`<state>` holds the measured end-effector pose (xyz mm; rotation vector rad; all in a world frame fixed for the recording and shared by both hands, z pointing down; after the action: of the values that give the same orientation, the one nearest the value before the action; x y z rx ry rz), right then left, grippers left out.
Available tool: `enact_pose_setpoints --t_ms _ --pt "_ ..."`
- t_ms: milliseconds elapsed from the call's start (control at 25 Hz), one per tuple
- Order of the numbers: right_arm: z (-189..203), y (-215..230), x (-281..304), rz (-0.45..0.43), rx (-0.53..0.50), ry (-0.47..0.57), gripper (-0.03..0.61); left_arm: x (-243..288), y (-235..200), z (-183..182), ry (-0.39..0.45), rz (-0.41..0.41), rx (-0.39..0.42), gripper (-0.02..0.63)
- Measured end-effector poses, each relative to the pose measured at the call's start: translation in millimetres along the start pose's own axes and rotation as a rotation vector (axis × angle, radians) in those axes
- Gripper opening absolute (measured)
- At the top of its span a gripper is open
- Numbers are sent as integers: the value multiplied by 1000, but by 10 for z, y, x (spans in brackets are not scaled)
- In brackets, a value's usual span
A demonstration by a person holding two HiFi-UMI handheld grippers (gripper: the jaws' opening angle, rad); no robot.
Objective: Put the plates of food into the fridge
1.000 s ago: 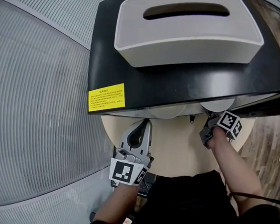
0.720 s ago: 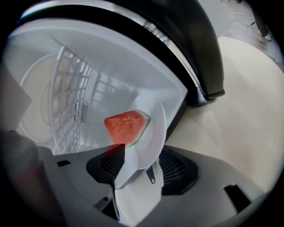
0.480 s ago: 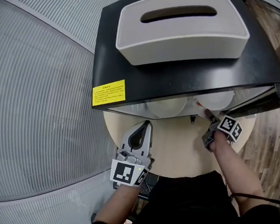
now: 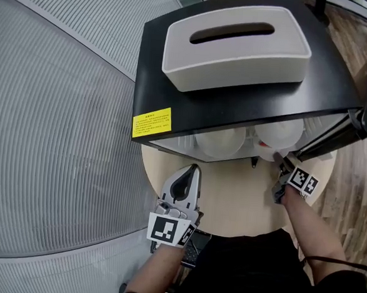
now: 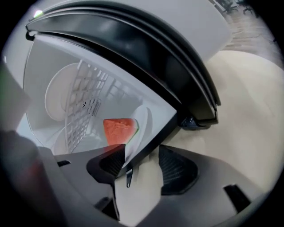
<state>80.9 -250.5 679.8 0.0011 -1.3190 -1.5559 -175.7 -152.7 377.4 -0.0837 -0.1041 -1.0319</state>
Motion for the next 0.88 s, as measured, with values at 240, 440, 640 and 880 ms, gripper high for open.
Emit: enact_pose_setpoints --t_ms 240,440,640,880 --pt "-12 -23 -63 -27 -34 -11 221 46 74 -95 -5 4 9 3" --pt "-41 -66 -196 -49 -52 7 221 54 132 -152 5 18 -1 3" --pt "-182 -120 -442 -65 -120 82 221 -6 145 -208 21 41 4 3" --pt "-342 -250 -891 -46 -373 191 221 -129 155 -311 56 68 7 3"
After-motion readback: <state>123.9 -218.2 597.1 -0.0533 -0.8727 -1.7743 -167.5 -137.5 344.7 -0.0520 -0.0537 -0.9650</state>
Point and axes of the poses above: the fingertips, and each gripper's own axes: x forward along the fingers, y to its right, z out of its underside, the point moved 2 cm from there along -x, backward along the fingers, and after that the axes turned 12 degrees about z, right-handed, at the moved point
